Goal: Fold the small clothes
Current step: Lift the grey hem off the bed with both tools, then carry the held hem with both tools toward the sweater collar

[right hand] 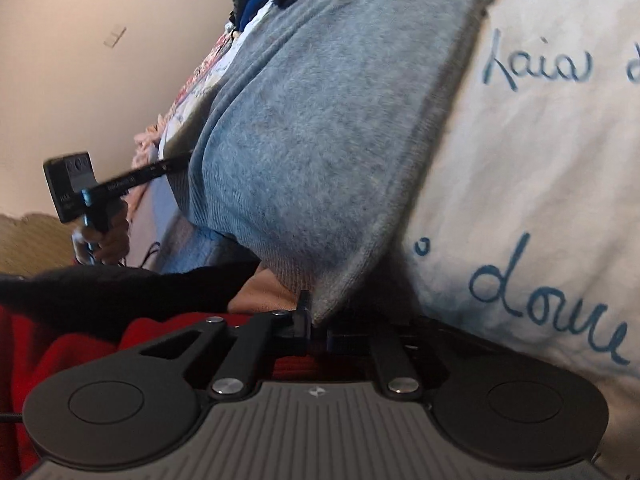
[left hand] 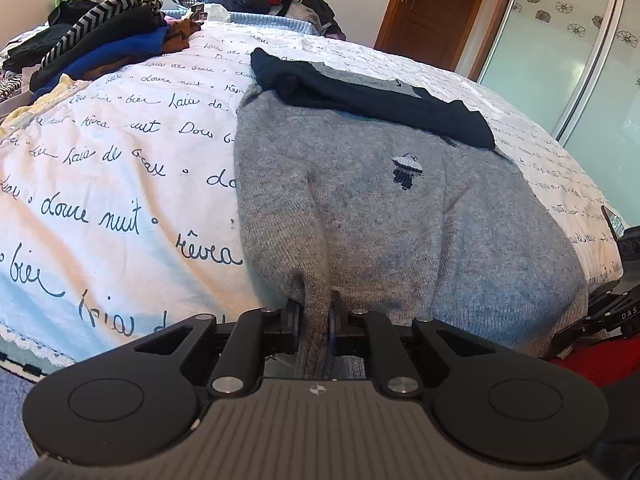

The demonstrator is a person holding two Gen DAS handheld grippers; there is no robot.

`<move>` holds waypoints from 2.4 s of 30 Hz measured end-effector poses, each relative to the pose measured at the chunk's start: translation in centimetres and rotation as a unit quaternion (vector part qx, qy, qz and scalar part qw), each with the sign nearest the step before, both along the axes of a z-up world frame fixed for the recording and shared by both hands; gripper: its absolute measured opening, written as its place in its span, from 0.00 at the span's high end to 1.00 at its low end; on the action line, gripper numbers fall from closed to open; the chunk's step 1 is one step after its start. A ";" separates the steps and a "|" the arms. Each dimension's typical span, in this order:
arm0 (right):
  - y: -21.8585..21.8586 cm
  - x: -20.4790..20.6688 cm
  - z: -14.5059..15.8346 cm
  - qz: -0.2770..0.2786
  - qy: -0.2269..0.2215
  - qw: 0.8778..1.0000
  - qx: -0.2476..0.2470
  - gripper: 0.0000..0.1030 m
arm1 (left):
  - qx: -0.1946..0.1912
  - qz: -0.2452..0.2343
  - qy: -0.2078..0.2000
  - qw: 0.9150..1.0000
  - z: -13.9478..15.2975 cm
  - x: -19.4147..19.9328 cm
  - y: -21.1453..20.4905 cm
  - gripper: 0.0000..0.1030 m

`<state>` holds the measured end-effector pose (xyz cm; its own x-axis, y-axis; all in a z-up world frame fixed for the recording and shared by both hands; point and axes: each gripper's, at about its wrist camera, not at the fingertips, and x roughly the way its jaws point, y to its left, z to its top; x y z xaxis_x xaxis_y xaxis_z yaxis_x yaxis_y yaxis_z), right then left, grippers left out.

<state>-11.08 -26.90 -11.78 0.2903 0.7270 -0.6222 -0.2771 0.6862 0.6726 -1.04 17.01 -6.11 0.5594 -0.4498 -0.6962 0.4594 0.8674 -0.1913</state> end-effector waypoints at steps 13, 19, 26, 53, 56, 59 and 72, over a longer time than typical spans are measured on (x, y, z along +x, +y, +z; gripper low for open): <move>-0.2 -0.5 7.9 -0.056 -0.149 0.987 0.027 0.94 | -0.019 0.036 -0.072 0.997 5.7 0.0 -1.4 0.88; -0.4 0.1 10.1 -0.092 -0.199 0.975 0.027 0.94 | -0.050 0.059 -0.096 0.992 7.9 0.4 -2.2 0.88; -1.9 -0.3 11.1 -0.156 -0.225 0.962 0.021 0.94 | -0.022 0.110 -0.109 0.988 9.3 1.4 -3.4 0.88; -3.8 -0.4 11.9 -0.207 -0.232 0.950 0.002 0.94 | 0.070 0.185 -0.106 0.975 8.1 4.9 -7.0 0.88; -4.0 -0.3 11.9 -0.215 -0.235 0.948 -0.005 0.94 | 0.079 0.191 -0.114 0.972 8.2 5.1 -7.6 0.88; -4.1 -0.3 11.9 -0.222 -0.239 0.945 -0.015 0.94 | 0.089 0.197 -0.123 0.969 8.1 5.3 -8.5 0.88; -4.8 0.5 11.7 -0.240 -0.239 0.941 -0.016 0.94 | 0.084 0.200 -0.133 0.967 8.3 5.7 -9.7 0.88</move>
<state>-10.57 -31.67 -0.05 0.8320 0.4245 -0.3572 -0.1961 0.8273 0.5265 4.63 7.32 2.19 0.8343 -0.0542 -0.5486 0.0945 0.9945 0.0455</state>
